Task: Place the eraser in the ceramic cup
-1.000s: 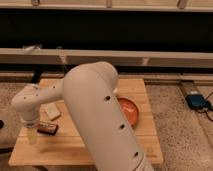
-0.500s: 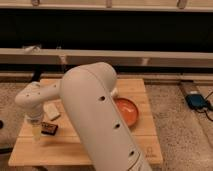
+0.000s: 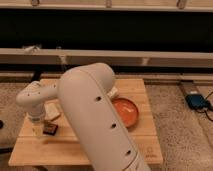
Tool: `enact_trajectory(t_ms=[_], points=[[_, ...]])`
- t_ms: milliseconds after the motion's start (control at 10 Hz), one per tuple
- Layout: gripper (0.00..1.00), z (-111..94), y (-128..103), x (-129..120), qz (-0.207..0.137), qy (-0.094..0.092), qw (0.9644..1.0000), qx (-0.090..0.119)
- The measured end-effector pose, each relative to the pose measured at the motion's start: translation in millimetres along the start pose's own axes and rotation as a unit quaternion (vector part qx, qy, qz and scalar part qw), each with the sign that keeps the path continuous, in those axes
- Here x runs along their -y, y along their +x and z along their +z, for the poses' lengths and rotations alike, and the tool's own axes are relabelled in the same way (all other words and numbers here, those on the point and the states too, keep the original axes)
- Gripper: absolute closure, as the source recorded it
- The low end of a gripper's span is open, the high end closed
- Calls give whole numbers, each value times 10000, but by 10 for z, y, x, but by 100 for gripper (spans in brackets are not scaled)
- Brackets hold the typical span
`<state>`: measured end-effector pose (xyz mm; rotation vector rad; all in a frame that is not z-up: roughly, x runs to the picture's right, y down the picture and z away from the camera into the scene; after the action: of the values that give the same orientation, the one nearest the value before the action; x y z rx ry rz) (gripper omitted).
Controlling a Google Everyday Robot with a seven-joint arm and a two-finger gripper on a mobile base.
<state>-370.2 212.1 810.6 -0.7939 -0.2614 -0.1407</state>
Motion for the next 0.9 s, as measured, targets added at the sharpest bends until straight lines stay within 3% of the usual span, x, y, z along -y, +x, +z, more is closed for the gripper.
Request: enact_trajectory(t_ms=[300,900], points=[[22,134,-12,-6,10,-58,9999,-117],[78,157,-52,7,-17,-68,9998,-174]])
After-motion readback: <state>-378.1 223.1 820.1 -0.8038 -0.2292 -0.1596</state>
